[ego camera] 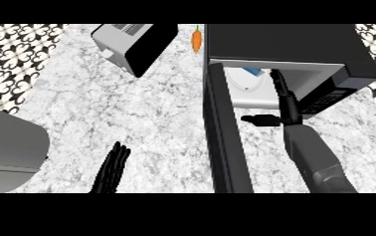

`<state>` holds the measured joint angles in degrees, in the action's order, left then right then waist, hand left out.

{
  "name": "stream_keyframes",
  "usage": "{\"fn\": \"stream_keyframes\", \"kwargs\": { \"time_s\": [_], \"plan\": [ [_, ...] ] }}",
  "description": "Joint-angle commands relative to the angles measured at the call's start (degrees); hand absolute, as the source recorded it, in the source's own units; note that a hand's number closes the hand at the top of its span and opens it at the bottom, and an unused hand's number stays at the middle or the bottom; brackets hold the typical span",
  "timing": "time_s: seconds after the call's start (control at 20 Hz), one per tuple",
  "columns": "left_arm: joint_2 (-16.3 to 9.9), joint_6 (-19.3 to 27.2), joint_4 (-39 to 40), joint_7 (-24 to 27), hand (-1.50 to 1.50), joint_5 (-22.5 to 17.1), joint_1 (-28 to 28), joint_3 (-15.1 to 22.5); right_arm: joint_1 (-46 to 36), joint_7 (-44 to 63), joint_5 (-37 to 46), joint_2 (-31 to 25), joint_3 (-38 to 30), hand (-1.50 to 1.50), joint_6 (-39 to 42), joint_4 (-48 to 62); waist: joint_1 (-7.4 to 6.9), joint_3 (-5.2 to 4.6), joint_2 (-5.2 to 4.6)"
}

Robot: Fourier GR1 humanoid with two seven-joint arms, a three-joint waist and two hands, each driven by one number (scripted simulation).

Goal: Pick up the milk, place it into the microwave and close the microwave

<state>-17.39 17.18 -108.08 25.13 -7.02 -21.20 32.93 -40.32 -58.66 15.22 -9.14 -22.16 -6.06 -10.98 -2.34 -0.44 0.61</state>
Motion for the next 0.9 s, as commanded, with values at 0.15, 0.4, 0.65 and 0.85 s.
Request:
{"fn": "stream_keyframes", "kwargs": {
  "time_s": [0.15,0.4,0.65,0.85],
  "plan": [
    [2.79,0.95,1.27,-0.86,-1.5,1.17,1.19,1.94,10.88,-5.16,-3.09,-3.13,-1.14,-1.5,12.96,-0.94,2.96,0.44,-0.44],
    [0.88,-3.34,1.14,-4.29,-1.5,-0.48,2.18,3.94,16.51,-6.96,-5.3,-3.98,-1.07,-1.5,21.75,-5.09,4.16,0.37,-0.08],
    [-1.79,-4.42,2.48,-6.4,1.5,2.0,5.51,1.95,22.02,-8.22,-7.85,-2.22,-0.23,-1.5,25.79,-11.13,3.68,0.39,-0.22],
    [0.59,-2.8,8.39,-7.94,1.5,8.14,7.56,6.98,26.09,-5.27,-10.23,-1.9,0.79,-1.5,27.97,-17.83,4.46,0.3,-0.04]
  ]
}}
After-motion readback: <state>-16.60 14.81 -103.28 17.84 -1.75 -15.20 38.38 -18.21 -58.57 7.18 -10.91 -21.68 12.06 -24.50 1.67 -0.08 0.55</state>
